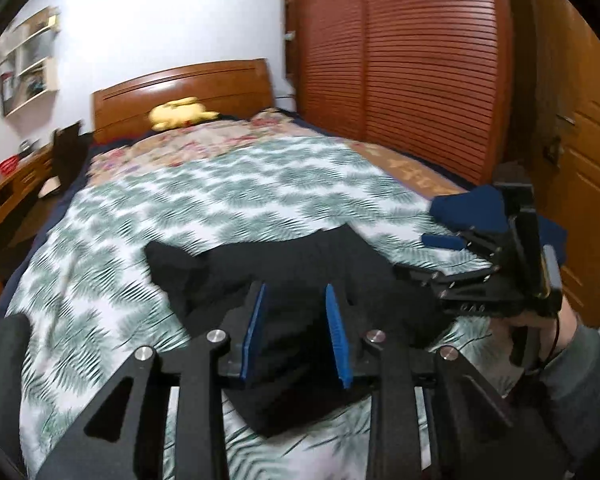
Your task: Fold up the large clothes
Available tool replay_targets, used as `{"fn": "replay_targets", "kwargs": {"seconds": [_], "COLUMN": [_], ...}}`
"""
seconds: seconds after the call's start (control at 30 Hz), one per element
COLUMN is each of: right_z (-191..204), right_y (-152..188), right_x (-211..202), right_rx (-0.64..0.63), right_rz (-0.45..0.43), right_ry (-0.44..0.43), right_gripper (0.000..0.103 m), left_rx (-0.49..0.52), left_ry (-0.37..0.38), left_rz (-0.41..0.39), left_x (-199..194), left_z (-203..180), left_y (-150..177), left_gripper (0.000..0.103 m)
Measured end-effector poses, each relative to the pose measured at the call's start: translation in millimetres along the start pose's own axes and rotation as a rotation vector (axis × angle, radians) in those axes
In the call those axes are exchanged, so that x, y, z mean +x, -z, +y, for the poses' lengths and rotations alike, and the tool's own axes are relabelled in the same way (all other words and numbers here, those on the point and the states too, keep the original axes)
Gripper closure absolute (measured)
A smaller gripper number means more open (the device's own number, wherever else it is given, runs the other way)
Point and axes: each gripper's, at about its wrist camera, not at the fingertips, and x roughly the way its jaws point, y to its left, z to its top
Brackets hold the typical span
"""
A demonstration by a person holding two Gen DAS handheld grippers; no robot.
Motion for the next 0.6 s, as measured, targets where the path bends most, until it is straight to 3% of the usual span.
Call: {"fn": "replay_targets", "kwargs": {"seconds": [0.13, 0.23, 0.6], "right_z": [32, 56, 200], "right_y": [-15, -41, -103], "right_x": [10, 16, 91], "right_rx": [-0.057, -0.057, -0.213], "right_rz": [-0.026, -0.056, 0.077], "right_ry": [-0.032, -0.113, -0.357], "right_gripper": [0.028, 0.028, 0.028], "left_rx": [-0.051, -0.103, -0.252], "left_ry": [-0.074, -0.099, -0.163], "left_rz": [0.01, 0.024, 0.026], "left_x": [-17, -23, -58], "left_z": [44, 68, 152], "left_y": [31, 51, 113], "left_gripper": [0.072, 0.072, 0.071]}}
